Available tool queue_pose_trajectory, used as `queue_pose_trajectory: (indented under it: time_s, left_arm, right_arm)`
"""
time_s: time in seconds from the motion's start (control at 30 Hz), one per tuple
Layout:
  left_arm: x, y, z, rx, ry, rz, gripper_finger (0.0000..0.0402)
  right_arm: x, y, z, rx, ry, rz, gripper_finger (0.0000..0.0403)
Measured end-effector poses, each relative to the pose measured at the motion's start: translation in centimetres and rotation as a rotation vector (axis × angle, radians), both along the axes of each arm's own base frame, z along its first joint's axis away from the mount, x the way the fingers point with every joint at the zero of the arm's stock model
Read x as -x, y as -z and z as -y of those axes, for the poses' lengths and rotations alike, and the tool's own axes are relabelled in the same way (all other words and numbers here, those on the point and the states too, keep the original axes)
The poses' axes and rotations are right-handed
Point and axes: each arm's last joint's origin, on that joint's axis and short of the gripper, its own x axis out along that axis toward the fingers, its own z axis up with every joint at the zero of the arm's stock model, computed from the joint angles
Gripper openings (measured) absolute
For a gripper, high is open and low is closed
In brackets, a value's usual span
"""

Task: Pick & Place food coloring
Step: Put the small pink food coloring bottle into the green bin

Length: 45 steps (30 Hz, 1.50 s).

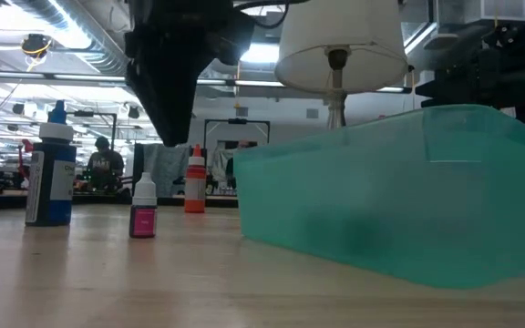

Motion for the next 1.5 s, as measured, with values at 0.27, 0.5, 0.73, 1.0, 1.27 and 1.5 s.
queue_pose_trajectory:
  time_s: [0.27, 0.5, 0.73, 1.0, 1.27, 1.5]
  left_arm:
    - [-0.2, 0.4, 0.9, 0.056, -0.111, 0.024, 0.0149]
    - [-0.8, 2.9, 2.0, 0.060, -0.140, -0.027, 0.0149]
    - [-1.2, 4.3, 2.2, 0.081, -0.166, -0.057, 0.0147]
    - [-1.2, 4.7, 2.7, 0.122, -0.158, -0.080, 0.0148]
    - [-1.2, 4.7, 2.5, 0.126, -0.151, -0.089, 0.0133]
    - [-1.1, 4.7, 2.5, 0.124, -0.144, -0.099, 0.0094]
  right_arm:
    - [0.0, 0.0, 0.0, 0.000, 0.000, 0.000, 0.0397]
    - [0.0, 0.0, 0.0, 0.000, 0.000, 0.000, 0.0397]
    - [0.0, 0.0, 0.0, 0.000, 0.000, 0.000, 0.0397]
    - [0.0, 0.0, 0.0, 0.000, 0.000, 0.000, 0.0397]
    - [0.0, 0.0, 0.0, 0.000, 0.000, 0.000, 0.0397]
    - [0.0, 0.0, 0.0, 0.000, 0.000, 0.000, 0.0397]
